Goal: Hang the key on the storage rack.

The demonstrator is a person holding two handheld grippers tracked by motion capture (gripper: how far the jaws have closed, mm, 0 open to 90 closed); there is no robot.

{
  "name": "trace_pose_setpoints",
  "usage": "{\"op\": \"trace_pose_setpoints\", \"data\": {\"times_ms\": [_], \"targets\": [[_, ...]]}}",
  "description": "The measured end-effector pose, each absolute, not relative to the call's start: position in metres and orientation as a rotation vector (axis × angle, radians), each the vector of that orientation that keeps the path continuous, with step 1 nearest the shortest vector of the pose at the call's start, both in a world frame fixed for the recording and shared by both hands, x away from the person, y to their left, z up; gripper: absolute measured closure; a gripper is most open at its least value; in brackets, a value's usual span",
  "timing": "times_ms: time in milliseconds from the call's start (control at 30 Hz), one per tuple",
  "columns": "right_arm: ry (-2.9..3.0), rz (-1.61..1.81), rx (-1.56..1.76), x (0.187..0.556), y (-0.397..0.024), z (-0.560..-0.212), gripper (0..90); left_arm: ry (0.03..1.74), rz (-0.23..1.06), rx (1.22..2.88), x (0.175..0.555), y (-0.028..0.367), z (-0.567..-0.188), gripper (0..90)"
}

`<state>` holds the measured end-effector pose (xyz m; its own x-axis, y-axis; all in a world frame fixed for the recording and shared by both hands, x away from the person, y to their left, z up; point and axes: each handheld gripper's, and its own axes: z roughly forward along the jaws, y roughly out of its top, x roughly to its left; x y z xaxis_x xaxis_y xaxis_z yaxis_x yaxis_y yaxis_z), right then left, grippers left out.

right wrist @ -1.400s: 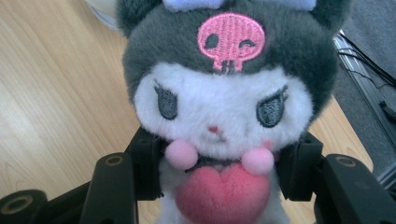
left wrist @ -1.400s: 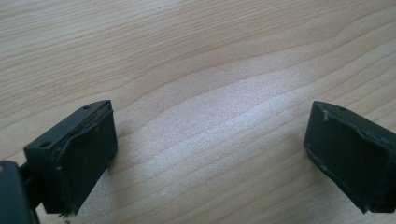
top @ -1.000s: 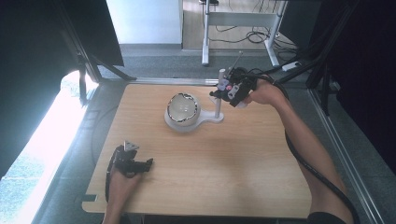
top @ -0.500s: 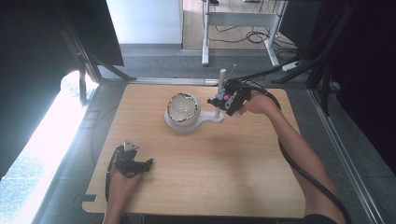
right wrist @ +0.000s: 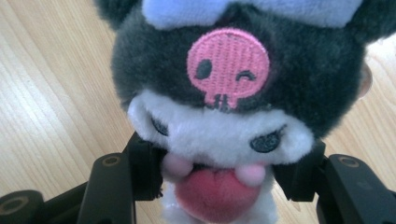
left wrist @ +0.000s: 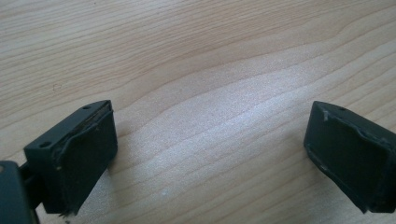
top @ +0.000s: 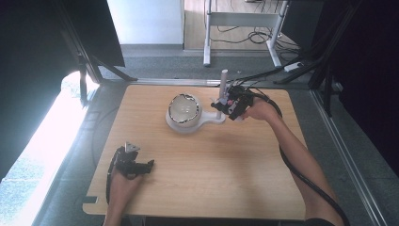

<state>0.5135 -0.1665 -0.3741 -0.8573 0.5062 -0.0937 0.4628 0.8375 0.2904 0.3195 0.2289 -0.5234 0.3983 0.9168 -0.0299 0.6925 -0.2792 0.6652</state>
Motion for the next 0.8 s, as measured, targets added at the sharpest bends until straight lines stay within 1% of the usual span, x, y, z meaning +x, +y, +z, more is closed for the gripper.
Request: {"op": "trace_pose_setpoints", "data": {"times_ms": [233,300,433,533,800], "targets": [[2.825,0.413,0.785,0.515,-0.169,-0.386,39.5,1.367,0.486,2.062,0.320,0.229,-0.523,2.6],[2.826,0.432,0.753,0.515,-0.167,-0.389,36.5,1.367,0.486,2.062,0.320,0.229,-0.523,2.6],[2.800,0.456,0.725,0.513,-0.163,-0.393,24.5,1.368,0.486,2.062,0.320,0.229,-0.523,2.6],[2.794,0.473,0.724,0.511,-0.164,-0.392,24.9,1.367,0.486,2.062,0.320,0.229,-0.523,2.6],[2.774,0.495,0.701,0.502,-0.168,-0.389,16.8,1.367,0.486,2.063,0.320,0.229,-0.523,2.6]]}}
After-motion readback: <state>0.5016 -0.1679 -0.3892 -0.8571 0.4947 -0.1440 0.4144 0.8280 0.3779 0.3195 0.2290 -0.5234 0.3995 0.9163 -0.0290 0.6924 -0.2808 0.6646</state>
